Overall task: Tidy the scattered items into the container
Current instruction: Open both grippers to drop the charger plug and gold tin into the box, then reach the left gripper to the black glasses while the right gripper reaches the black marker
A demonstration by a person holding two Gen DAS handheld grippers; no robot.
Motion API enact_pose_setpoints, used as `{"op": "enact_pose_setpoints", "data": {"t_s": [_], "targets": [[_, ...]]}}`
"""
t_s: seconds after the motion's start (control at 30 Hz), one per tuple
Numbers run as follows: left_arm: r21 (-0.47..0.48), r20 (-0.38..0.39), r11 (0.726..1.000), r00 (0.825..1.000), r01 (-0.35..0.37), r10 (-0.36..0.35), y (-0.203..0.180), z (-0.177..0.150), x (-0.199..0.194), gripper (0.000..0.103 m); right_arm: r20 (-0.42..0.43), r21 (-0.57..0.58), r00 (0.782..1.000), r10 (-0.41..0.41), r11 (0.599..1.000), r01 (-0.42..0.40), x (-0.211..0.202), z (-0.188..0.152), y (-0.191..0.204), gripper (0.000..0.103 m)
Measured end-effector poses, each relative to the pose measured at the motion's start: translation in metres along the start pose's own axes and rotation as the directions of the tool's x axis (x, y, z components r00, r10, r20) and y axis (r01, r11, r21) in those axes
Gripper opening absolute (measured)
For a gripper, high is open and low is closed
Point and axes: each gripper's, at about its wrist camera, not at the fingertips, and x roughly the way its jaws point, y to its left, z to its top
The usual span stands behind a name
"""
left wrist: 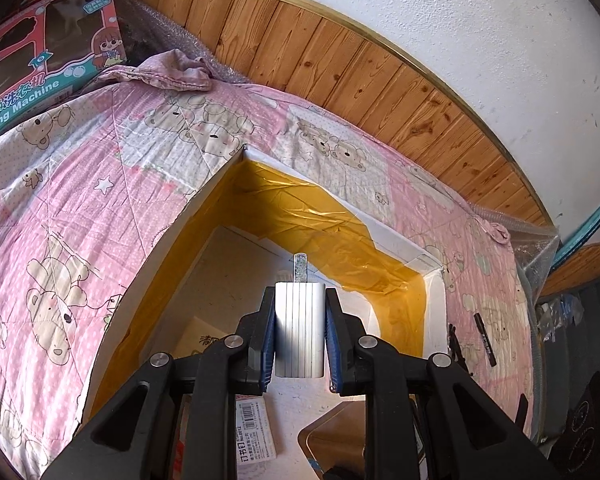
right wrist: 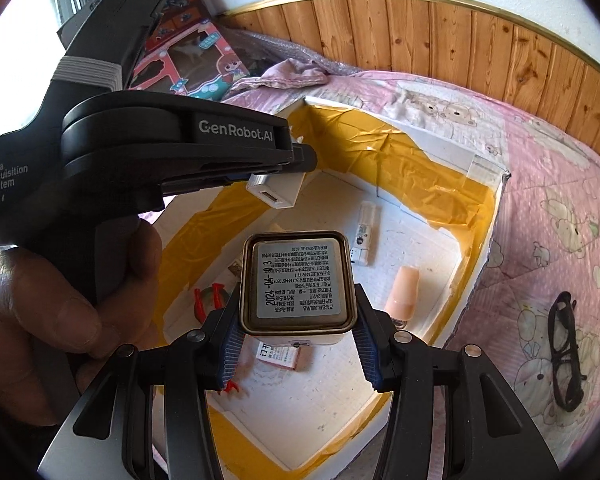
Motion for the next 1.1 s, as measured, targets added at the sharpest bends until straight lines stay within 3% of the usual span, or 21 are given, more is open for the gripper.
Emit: {"op": "enact_pose_setpoints", "data": {"t_s": [0.4,0.6,0.67,0.7,0.73,0.93,1.1], "targets": [[-0.009,-0.095,1.000,0.996,-0.005,0.004,0.010,0.014,0.035,0.022,-0.063,-0.032,0.998,-0.027,0.999,0.025,0.024,0.008,-0.009,0.051],[0.064,-0.122,0.995,0.989,-0.071,0.079,0.006,0.014,0.057,0.023,-0.076,-0.094,0.995,-0.062,0.994,0.055,0.032,0.012,-0.007,0.054],[0.082,-0.123,0.990,0.985,-0.114,0.124,0.005,0.014,0.063,0.027,-0.075,-0.099,0.995,-0.068,0.993,0.061,0.031,0.011,-0.007,0.054],[0.070,-0.127,0.990,0.983,-0.126,0.135,0.008,0.015,0.064,0.036,-0.071,-0.088,0.995,-0.066,0.994,0.060,0.030,0.010,-0.010,0.054],[0.044,-0.130,0.992,0.984,-0.119,0.124,0.011,0.015,0.062,0.043,-0.067,-0.072,0.996,-0.057,0.996,0.052,0.027,0.009,-0.012,0.054],[-0.022,-0.098,0.997,0.992,-0.079,0.076,0.014,0.011,0.028,0.043,0.030,0.032,0.998,0.055,0.998,-0.056,-0.018,-0.005,-0.020,0.054],[-0.014,-0.055,1.000,0.998,-0.023,0.022,-0.002,-0.015,-0.019,0.043,0.160,0.043,0.974,0.160,0.985,-0.168,-0.073,-0.045,-0.015,0.052]]}}
